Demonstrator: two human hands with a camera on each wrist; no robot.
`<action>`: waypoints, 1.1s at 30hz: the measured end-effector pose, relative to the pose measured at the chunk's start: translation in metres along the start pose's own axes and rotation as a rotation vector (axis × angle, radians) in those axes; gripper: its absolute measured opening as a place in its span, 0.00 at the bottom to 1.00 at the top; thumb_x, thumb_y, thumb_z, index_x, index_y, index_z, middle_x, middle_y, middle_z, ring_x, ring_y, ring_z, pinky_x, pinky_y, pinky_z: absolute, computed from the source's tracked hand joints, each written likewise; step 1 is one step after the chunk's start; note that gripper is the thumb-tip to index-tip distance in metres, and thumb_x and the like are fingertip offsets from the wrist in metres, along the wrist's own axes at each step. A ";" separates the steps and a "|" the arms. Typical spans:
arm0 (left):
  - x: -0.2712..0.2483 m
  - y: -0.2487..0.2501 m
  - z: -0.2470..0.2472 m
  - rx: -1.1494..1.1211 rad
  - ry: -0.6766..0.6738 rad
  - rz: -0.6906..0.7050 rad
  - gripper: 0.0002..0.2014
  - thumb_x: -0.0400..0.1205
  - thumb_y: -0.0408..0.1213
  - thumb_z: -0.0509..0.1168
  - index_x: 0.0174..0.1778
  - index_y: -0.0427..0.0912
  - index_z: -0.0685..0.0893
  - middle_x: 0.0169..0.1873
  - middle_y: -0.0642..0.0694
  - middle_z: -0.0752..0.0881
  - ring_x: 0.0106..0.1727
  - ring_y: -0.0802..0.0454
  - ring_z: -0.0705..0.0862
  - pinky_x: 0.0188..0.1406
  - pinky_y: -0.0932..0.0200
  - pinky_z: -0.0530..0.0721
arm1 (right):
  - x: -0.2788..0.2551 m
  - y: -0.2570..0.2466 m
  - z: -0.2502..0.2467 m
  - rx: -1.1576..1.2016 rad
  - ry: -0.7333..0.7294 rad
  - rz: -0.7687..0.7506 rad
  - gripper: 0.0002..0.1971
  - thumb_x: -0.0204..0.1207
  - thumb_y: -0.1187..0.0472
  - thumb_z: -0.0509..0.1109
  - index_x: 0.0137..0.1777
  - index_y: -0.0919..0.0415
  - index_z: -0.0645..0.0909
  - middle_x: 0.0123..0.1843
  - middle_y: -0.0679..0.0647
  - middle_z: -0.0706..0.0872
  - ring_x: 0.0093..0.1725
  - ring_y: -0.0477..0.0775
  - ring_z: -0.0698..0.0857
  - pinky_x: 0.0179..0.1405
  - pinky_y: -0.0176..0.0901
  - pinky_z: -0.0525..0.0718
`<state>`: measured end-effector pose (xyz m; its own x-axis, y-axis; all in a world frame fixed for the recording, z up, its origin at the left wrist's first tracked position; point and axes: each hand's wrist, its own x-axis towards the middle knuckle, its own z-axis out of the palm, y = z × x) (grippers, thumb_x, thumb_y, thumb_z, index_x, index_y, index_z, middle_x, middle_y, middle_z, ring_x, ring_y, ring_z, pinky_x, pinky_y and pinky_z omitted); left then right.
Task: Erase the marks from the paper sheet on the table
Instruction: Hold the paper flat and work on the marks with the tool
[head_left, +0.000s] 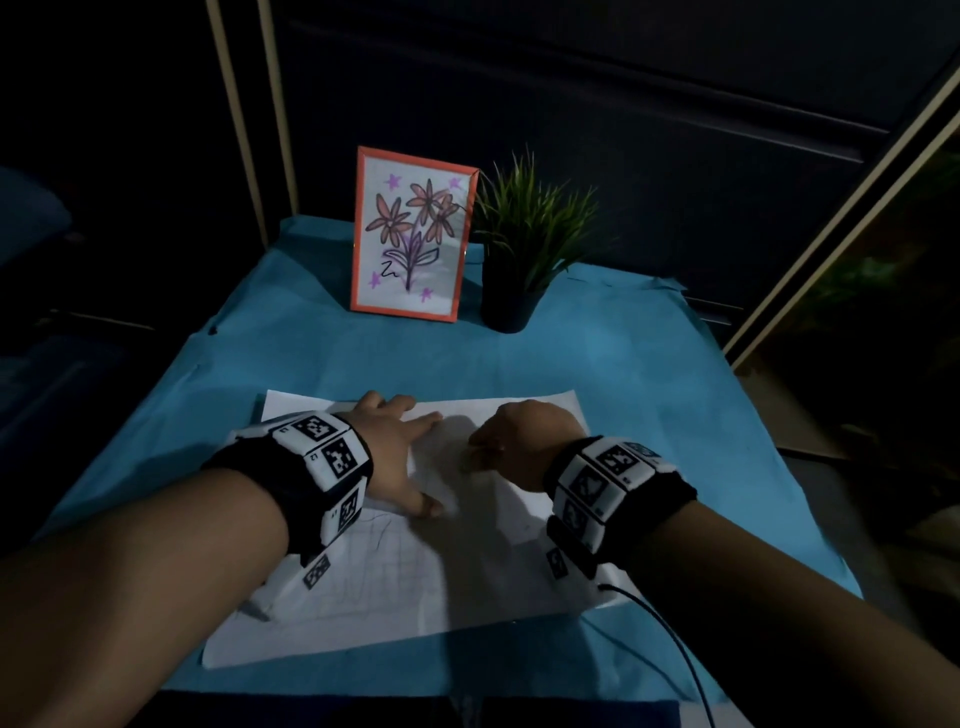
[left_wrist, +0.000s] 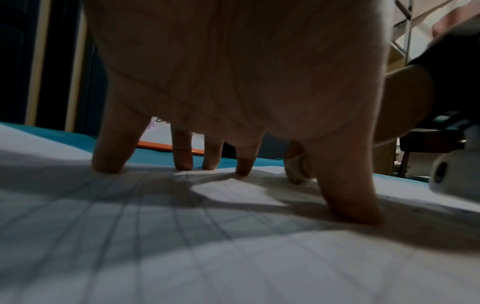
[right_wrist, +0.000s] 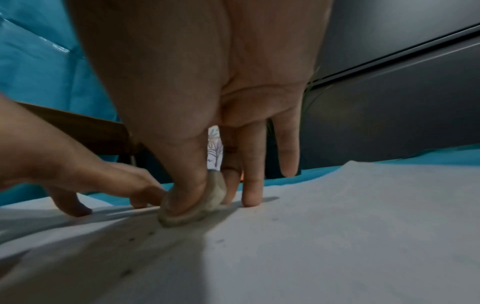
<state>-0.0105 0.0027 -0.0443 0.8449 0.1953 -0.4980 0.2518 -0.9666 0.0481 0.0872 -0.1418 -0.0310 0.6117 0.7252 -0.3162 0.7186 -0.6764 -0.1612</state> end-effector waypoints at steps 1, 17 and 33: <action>0.000 0.000 0.000 0.005 -0.003 0.000 0.53 0.70 0.71 0.65 0.85 0.58 0.44 0.85 0.49 0.45 0.83 0.40 0.47 0.81 0.46 0.56 | 0.004 -0.001 0.000 0.009 0.020 0.017 0.16 0.77 0.43 0.67 0.63 0.44 0.83 0.66 0.49 0.83 0.66 0.56 0.79 0.58 0.38 0.74; -0.005 0.000 0.008 -0.114 0.065 0.034 0.46 0.71 0.68 0.68 0.81 0.57 0.56 0.78 0.48 0.56 0.80 0.44 0.62 0.74 0.45 0.69 | -0.007 -0.003 0.005 0.052 0.019 -0.011 0.16 0.78 0.48 0.69 0.64 0.48 0.83 0.66 0.51 0.83 0.66 0.56 0.79 0.61 0.39 0.75; -0.008 0.002 0.010 -0.076 -0.003 0.003 0.56 0.67 0.73 0.67 0.85 0.58 0.45 0.84 0.50 0.45 0.84 0.45 0.48 0.80 0.43 0.61 | -0.031 0.000 0.010 0.021 -0.086 -0.072 0.14 0.78 0.50 0.69 0.63 0.46 0.84 0.64 0.48 0.84 0.65 0.54 0.80 0.57 0.36 0.73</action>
<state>-0.0218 -0.0023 -0.0484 0.8442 0.1921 -0.5004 0.2846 -0.9518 0.1147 0.0650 -0.1662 -0.0304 0.5272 0.7590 -0.3820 0.7522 -0.6260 -0.2056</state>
